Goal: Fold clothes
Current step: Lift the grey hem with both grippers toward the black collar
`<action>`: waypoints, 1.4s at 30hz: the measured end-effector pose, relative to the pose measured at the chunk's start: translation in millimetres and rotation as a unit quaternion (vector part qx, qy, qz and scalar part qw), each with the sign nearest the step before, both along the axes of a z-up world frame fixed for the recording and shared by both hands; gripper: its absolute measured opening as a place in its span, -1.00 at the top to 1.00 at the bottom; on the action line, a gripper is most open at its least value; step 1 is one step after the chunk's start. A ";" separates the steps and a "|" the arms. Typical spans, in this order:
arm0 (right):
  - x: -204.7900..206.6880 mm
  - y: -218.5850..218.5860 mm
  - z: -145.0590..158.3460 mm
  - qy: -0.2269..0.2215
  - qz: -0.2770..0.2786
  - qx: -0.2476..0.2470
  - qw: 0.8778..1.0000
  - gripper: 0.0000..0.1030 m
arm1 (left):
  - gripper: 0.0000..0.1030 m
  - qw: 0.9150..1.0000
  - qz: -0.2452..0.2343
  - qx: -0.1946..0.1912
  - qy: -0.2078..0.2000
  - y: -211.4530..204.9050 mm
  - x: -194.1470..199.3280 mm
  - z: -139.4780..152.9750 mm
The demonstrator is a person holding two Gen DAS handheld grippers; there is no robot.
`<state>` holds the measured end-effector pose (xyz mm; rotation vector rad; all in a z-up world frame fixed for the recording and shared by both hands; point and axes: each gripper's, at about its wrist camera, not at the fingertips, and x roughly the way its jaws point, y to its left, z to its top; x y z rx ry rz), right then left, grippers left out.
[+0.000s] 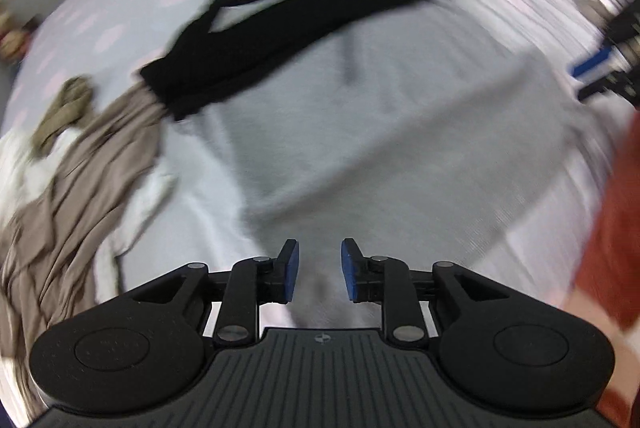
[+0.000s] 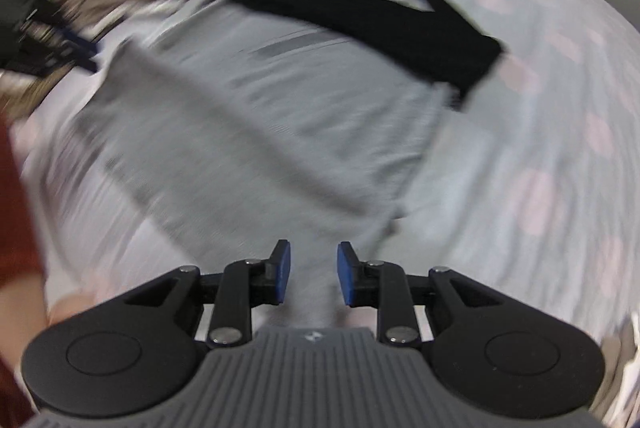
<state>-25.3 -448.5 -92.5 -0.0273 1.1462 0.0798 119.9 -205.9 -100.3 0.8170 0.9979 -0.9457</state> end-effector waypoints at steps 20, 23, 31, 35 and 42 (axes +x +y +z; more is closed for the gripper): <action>2.7 39.5 -53.5 0.101 0.147 -0.071 0.981 0.00 | 0.04 0.966 -0.192 0.173 -0.001 -4.6 -42.2 -81.8; 3.9 38.8 -58.7 0.107 0.149 -0.077 0.980 -0.01 | -0.01 0.965 -0.194 0.174 -0.007 -1.6 -44.3 -88.2; 5.5 33.5 -69.0 0.116 0.139 -0.079 0.980 0.23 | 0.05 0.967 -0.188 0.170 -0.004 4.2 -40.8 -92.6; 1.4 33.6 -68.6 0.108 0.130 -0.100 0.981 0.65 | 0.31 0.968 -0.182 0.172 -0.018 7.5 -41.3 -92.5; -10.9 30.6 -55.1 0.064 0.098 -0.126 0.985 0.92 | 0.92 0.972 -0.147 0.165 -0.077 13.9 -43.2 -80.8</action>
